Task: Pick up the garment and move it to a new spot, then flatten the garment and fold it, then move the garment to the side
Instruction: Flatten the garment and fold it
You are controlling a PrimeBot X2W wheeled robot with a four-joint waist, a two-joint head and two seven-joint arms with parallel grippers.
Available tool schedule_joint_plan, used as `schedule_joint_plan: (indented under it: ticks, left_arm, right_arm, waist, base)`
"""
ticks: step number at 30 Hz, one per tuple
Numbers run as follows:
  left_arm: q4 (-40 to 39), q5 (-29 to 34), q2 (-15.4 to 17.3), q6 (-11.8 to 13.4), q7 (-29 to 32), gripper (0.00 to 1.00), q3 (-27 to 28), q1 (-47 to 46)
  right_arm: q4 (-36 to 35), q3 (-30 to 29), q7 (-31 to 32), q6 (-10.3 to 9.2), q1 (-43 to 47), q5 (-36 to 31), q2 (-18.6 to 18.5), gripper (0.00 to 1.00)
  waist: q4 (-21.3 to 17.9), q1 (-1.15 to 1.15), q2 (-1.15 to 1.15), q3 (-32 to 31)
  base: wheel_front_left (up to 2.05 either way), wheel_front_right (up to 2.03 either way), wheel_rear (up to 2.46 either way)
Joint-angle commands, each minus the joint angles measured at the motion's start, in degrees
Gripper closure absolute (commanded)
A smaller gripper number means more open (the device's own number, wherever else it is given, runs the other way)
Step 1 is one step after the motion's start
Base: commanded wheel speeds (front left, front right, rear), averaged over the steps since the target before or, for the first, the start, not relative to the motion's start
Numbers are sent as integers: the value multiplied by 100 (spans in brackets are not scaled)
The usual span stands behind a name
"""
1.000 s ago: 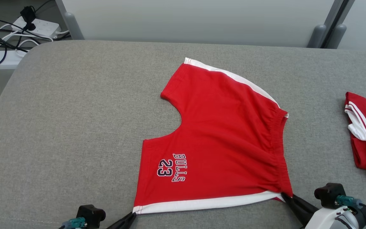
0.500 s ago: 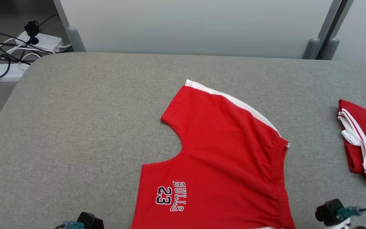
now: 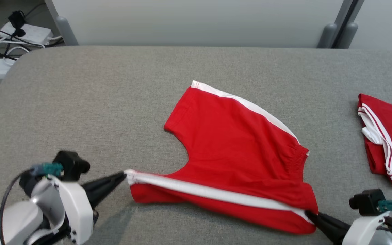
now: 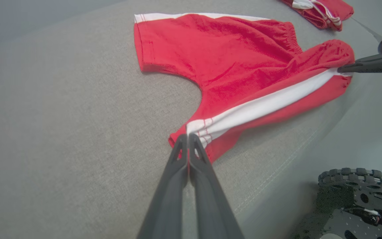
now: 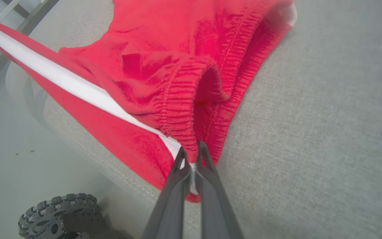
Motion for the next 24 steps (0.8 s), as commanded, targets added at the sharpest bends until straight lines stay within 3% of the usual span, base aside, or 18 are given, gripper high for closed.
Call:
schedule_joint_plan:
  ticks: [1, 12, 24]
  left_arm:
    - [-32, 65, 274, -13, 38, 100, 353, -532]
    - [711, 712, -128, -145, -17, 100, 227, -2740]
    - [1910, 634, -408, -147, -579, 100, -757, -4331]
  right_arm:
    - [13, -149, -138, -3, -146, -52, -101, 100]
    - [473, -944, -777, -3, -926, -576, 986, 100]
    - [876, -1383, -1243, -3, -1900, -864, 1838, 100]
  waist:
    - [-128, 0, 0, 201]
    - [-644, 0, 0, 1118]
    - [-1133, 0, 0, 1895]
  base:
    - [0, 0, 0]
    - [0, 0, 0]
    - [0, 0, 0]
